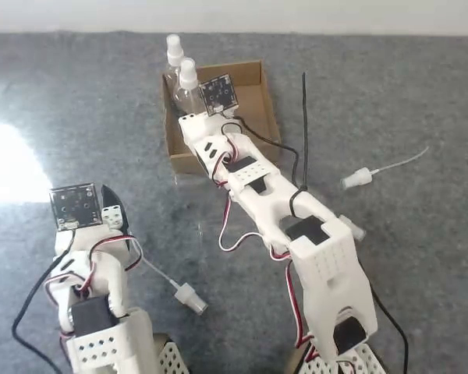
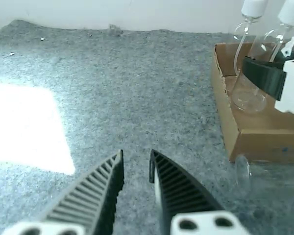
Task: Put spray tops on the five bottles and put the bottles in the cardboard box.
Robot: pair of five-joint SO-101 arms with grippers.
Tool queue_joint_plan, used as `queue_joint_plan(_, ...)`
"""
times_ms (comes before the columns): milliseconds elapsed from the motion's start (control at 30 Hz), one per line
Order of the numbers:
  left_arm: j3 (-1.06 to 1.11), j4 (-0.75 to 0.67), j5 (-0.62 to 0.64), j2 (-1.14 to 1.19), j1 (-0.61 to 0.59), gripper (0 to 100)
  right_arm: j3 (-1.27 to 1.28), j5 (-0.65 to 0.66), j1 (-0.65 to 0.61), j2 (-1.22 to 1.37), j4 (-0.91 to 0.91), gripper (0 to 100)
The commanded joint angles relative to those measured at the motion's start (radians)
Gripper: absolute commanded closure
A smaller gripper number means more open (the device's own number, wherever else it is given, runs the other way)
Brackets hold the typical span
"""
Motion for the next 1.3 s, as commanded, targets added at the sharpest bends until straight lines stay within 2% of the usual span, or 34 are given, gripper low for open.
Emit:
queue_joint_plan(0, -0.039, -0.028, -0.006, -0.015, -0.006, 92, -0.017, 0.017, -0.004, -0.016, -0.031, 99.1)
queue_joint_plan(567, -0.038, -0.028, -0.008, -0.015, -0.005, 92, -0.110, 0.018, -0.031, 0.077, -0.024, 98.8)
queue_joint_plan(733, -0.038, -0.028, -0.009, -0.015, -0.005, 92, -0.109, 0.112, -0.036, 0.082, -0.024, 98.7)
queue_joint_plan(833, -0.038, -0.028, -0.009, -0.015, -0.005, 92, -0.109, 0.112, -0.038, 0.081, -0.024, 98.6)
queue_joint_plan(1067, -0.038, -0.028, -0.009, -0.015, -0.005, 92, -0.104, 0.114, -0.036, 0.085, -0.022, 80.6)
queue_joint_plan(1267, -0.038, -0.028, -0.009, -0.015, -0.005, 92, -0.104, 0.114, -0.036, 0.081, -0.022, 79.5)
